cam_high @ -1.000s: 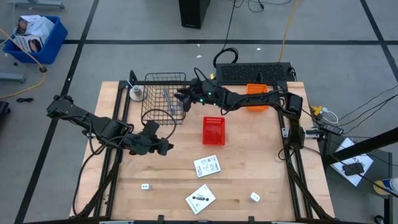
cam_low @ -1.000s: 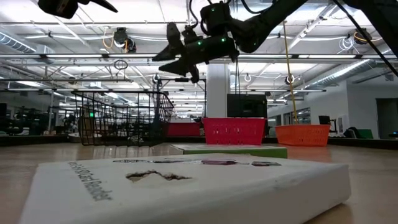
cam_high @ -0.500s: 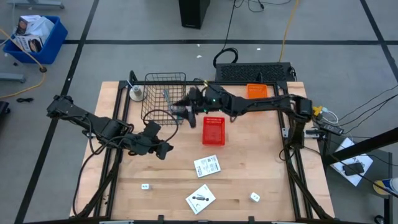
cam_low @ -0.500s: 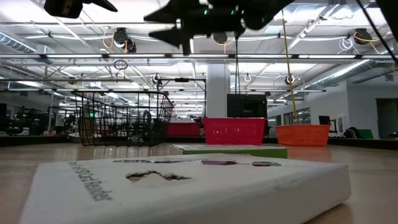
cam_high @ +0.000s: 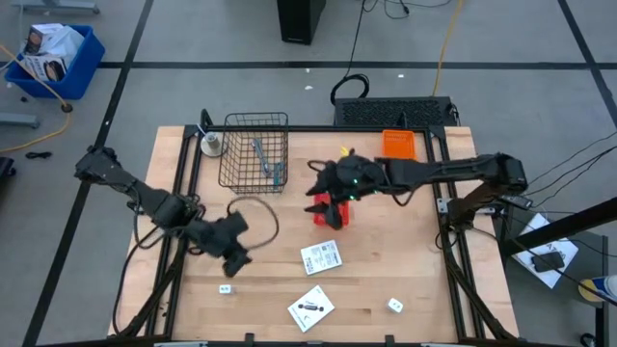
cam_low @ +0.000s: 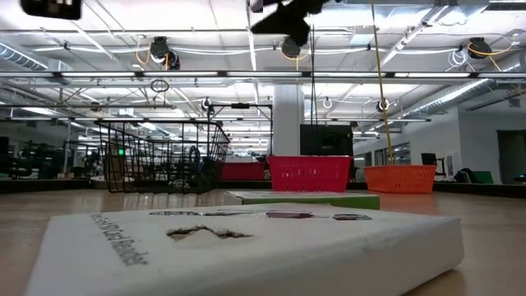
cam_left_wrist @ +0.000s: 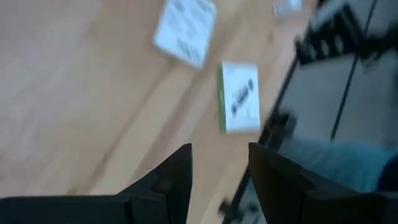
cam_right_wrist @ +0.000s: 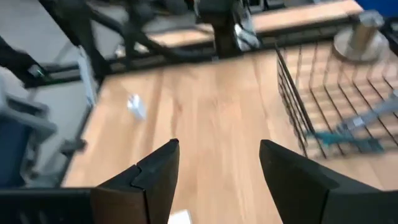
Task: Pick and place items into bin
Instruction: Put the left white charger adapter into the red bin
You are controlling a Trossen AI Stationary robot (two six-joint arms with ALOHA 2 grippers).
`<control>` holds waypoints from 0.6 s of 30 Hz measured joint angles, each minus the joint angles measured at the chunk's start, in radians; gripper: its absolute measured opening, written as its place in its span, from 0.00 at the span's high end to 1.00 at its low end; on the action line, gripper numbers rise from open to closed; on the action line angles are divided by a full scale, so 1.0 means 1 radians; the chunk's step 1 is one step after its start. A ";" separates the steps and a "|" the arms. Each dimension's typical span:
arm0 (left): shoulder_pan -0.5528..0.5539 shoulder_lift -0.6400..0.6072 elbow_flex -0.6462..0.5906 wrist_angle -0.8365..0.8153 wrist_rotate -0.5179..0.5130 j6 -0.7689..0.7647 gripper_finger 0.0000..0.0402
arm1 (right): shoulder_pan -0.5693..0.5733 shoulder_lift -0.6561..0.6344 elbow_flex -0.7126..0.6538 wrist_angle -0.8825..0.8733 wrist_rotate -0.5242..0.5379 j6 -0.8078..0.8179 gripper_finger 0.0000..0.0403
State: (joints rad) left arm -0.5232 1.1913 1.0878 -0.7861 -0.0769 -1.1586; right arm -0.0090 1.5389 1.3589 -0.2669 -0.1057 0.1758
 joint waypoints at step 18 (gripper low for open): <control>-0.314 0.328 -0.001 -0.083 0.032 -0.021 0.60 | 0.138 -0.136 -0.339 0.229 0.111 0.259 0.48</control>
State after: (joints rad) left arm -0.8370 1.5189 1.0870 -0.8693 -0.0450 -1.1797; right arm 0.1291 1.4032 1.0198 -0.0381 0.0048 0.4351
